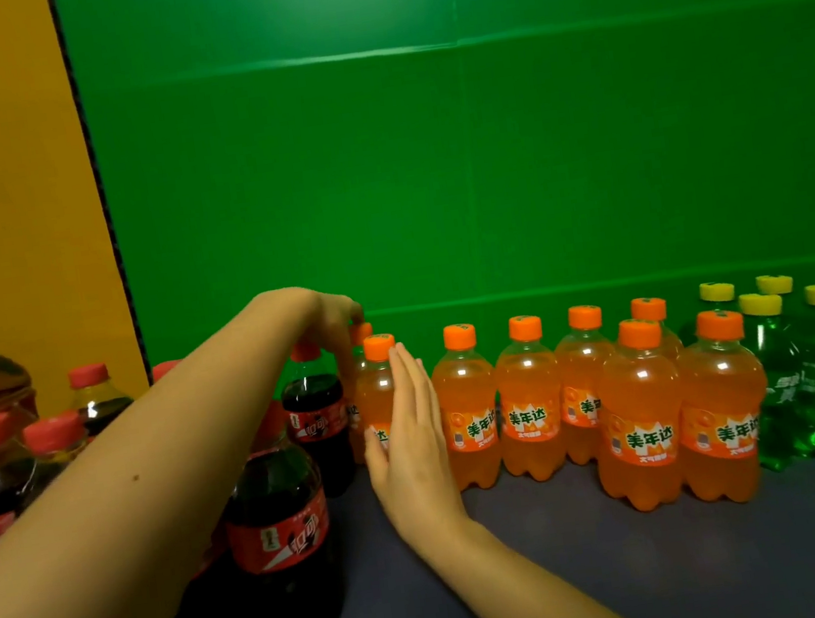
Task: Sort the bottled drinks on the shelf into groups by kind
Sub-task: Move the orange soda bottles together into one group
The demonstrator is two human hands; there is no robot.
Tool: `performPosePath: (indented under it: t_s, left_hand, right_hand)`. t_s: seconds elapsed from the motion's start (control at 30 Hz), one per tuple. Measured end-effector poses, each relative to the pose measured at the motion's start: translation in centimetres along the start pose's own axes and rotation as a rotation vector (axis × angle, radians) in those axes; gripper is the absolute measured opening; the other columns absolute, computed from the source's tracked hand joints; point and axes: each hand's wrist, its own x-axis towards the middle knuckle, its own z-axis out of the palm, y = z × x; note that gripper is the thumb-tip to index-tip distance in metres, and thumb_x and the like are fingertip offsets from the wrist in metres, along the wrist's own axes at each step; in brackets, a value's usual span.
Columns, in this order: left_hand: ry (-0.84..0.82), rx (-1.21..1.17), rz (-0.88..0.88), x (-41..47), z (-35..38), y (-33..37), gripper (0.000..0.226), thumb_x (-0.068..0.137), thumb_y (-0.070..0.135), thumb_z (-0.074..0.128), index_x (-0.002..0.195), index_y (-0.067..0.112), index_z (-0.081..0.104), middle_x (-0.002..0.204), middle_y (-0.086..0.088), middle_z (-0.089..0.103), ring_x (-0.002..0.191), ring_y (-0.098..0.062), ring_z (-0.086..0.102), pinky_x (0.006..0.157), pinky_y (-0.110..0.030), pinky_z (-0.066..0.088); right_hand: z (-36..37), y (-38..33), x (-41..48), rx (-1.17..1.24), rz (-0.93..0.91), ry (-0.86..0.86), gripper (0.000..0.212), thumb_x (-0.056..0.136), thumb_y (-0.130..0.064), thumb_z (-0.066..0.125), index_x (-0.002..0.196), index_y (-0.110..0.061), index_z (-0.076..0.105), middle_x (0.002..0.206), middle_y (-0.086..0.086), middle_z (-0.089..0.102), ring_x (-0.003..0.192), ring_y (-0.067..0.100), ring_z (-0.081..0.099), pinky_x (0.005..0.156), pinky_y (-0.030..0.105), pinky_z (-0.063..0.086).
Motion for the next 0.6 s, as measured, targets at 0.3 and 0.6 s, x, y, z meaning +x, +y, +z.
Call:
performPosePath:
  t_s: [0.3, 0.6]
  left_hand:
    - [-0.050, 0.120, 0.137, 1.3, 0.5, 0.1, 0.066, 0.066, 0.008, 0.080, 0.119, 0.014, 0.042, 0.112, -0.007, 0.049, 0.105, -0.028, 0.054, 0.089, -0.044, 0.050]
    - [-0.020, 0.164, 0.260, 1.4, 0.4, 0.1, 0.057, 0.065, 0.014, 0.083, 0.112, 0.013, 0.050, 0.099, 0.001, 0.052, 0.090, -0.018, 0.051, 0.081, -0.035, 0.047]
  right_hand:
    - [0.1, 0.8, -0.3, 0.089, 0.265, -0.168, 0.096, 0.083, -0.033, 0.066, 0.146, -0.024, -0.005, 0.153, -0.002, 0.018, 0.138, 0.019, 0.028, 0.109, 0.027, 0.027]
    - [-0.2, 1.0, -0.7, 0.146, 0.273, -0.158, 0.090, 0.079, -0.035, 0.069, 0.144, -0.022, 0.009, 0.142, 0.000, 0.039, 0.128, 0.019, 0.042, 0.106, 0.032, 0.037]
